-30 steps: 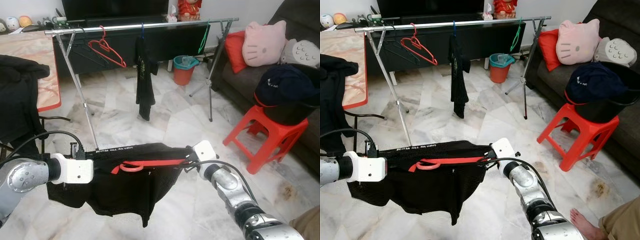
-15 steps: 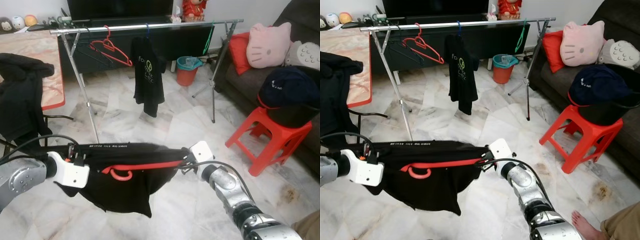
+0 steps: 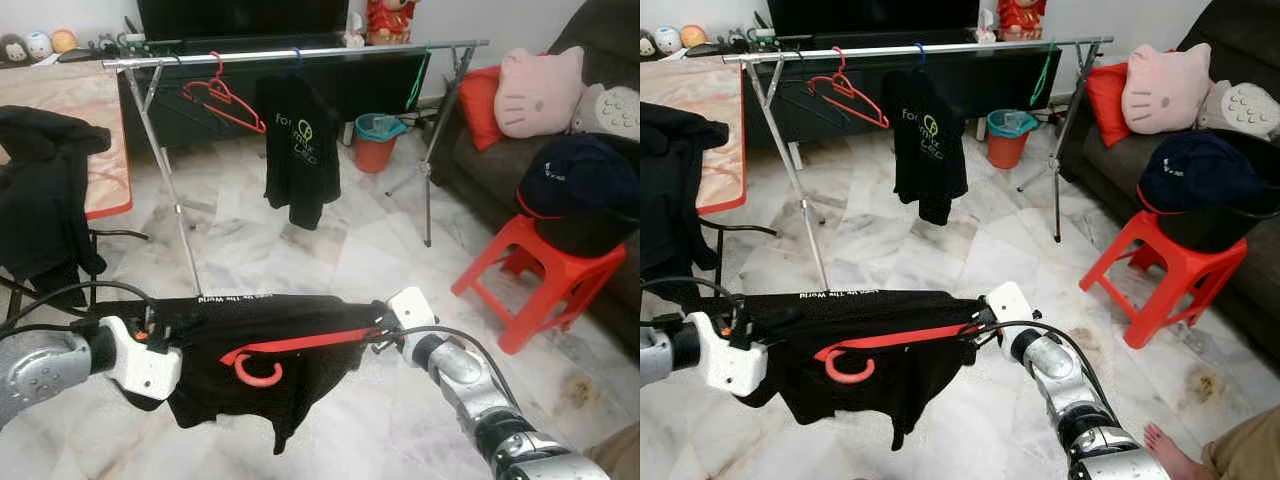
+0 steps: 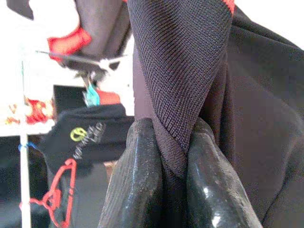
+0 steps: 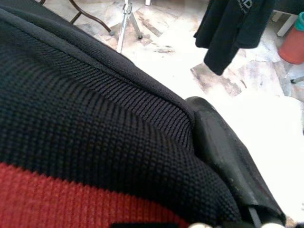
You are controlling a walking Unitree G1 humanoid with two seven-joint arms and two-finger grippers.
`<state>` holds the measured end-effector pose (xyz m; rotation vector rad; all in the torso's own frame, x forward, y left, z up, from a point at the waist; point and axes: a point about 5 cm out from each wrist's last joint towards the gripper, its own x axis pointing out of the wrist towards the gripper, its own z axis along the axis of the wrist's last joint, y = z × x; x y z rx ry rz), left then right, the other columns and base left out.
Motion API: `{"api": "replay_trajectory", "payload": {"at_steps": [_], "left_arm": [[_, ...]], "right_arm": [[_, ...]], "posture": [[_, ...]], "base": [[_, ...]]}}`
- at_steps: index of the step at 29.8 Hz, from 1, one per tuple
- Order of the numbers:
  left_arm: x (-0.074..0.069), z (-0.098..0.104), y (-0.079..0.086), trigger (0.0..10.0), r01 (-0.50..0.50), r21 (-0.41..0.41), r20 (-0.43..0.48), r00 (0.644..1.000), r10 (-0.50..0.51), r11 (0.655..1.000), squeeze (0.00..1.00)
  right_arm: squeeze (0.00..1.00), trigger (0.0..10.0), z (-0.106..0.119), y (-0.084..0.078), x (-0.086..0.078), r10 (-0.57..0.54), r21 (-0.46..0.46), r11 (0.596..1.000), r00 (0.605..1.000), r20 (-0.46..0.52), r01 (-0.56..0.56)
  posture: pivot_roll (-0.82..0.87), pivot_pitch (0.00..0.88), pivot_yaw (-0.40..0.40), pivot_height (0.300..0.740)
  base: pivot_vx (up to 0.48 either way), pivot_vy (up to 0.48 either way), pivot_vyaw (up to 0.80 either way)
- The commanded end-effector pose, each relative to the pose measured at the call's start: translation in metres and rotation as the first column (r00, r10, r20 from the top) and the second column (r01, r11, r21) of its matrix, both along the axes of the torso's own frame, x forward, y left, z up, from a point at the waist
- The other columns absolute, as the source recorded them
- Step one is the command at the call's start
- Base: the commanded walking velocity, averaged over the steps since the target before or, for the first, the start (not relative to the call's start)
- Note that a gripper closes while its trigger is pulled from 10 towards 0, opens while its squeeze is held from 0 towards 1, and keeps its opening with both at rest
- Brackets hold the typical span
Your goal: Hang hanger
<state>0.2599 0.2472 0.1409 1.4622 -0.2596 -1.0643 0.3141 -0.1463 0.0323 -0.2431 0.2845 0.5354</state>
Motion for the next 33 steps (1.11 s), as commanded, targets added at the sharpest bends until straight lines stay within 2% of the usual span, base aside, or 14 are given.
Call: {"api": "replay_trajectory", "payload": {"at_steps": [1,4,8,9,11,12,17,19,21,22,26,29,32,33], "left_arm": [[0.001,0.01,0.01,10.0,0.0,0.019,0.039,0.999,-0.001,1.0,0.0],[-0.001,0.016,0.01,10.0,0.083,0.025,0.108,0.99,-0.085,0.996,0.0],[-0.008,0.008,0.01,10.0,0.167,0.109,0.07,0.982,-0.175,0.98,0.0],[-0.01,0.0,0.013,10.0,0.197,0.194,0.036,0.978,-0.208,0.961,0.0],[-0.01,-0.007,0.017,10.0,0.19,0.247,0.006,0.98,-0.198,0.95,0.0],[-0.006,-0.015,0.023,10.0,0.149,0.317,0.004,0.987,-0.159,0.936,0.0],[-0.005,-0.017,0.019,10.0,0.17,0.291,0.018,0.983,-0.183,0.942,0.0],[-0.006,-0.014,0.016,10.0,0.173,0.226,0.029,0.982,-0.184,0.959,0.0],[-0.007,-0.003,0.014,10.0,0.183,0.109,0.064,0.98,-0.191,0.977,0.0],[-0.007,0.0,0.013,10.0,0.195,0.088,0.08,0.976,-0.202,0.977,0.0],[-0.015,0.007,0.009,10.0,0.317,0.094,0.095,0.941,-0.326,0.944,0.0],[-0.019,0.007,0.005,10.0,0.37,0.095,0.077,0.923,-0.378,0.924,0.0],[-0.019,0.005,0.0,10.0,0.396,0.105,0.055,0.914,-0.403,0.912,0.0],[-0.021,-0.002,-0.002,10.0,0.422,0.128,0.007,0.905,-0.426,0.898,0.0]], "right_arm": [[0.0,0.0,-0.002,-0.016,-0.002,-0.038,-0.028,0.999,0.999,-0.016,0.037],[0.0,0.0,-0.003,-0.015,-0.003,-0.029,-0.022,0.999,0.999,-0.02,0.028],[0.0,0.0,-0.004,-0.014,-0.004,-0.013,-0.022,1.0,1.0,-0.025,0.012],[0.0,0.0,-0.004,-0.014,-0.004,-0.009,-0.024,1.0,1.0,-0.027,0.008],[0.0,0.0,-0.004,-0.014,-0.004,-0.007,-0.023,1.0,1.0,-0.027,0.007],[0.0,0.0,-0.004,-0.013,-0.004,-0.006,-0.023,1.0,1.0,-0.025,0.006],[0.0,0.0,-0.004,-0.011,-0.004,-0.001,-0.024,1.0,1.0,-0.024,0.001],[0.0,0.0,-0.005,-0.012,-0.005,0.002,-0.027,1.0,1.0,-0.026,-0.003],[0.0,0.0,-0.007,-0.013,-0.007,0.004,-0.035,0.999,0.999,-0.033,-0.005],[0.0,0.0,-0.008,-0.014,-0.007,0.005,-0.039,0.999,0.999,-0.036,-0.007],[0.0,0.0,-0.011,-0.014,-0.011,0.018,-0.055,0.998,0.999,-0.05,-0.021],[0.0,0.0,-0.013,-0.012,-0.012,0.028,-0.067,0.997,0.998,-0.056,-0.032],[0.0,0.0,-0.014,-0.01,-0.012,0.025,-0.068,0.997,0.998,-0.057,-0.029],[0.0,0.0,-0.014,-0.009,-0.012,0.019,-0.076,0.997,0.998,-0.057,-0.023]], "posture": [[0.13,0.0,-0.065,0.74],[0.13,0.0,-0.061,0.74],[0.14,0.0,-0.063,0.74],[0.14,0.0,-0.063,0.74],[0.14,0.0,-0.063,0.74],[0.14,0.0,-0.063,0.74],[0.13,0.0,-0.059,0.74],[0.14,0.0,-0.064,0.74],[0.14,0.0,-0.065,0.74],[0.14,0.0,-0.066,0.74],[0.16,0.0,-0.075,0.74],[0.16,0.0,-0.076,0.74],[0.16,0.0,-0.076,0.74],[0.16,0.0,-0.074,0.74]], "base": [[0.0,0.0,0.0],[0.0,0.0,0.0],[0.0,0.0,0.0],[0.0,0.0,0.0],[0.0,0.0,0.0],[0.0,0.0,0.0],[0.0,0.0,0.0],[0.0,0.0,0.0],[0.0,0.0,0.0],[0.0,0.0,0.0],[0.0,0.0,0.0],[0.0,0.0,0.0],[0.0,0.0,0.0],[0.0,0.0,0.0]]}}
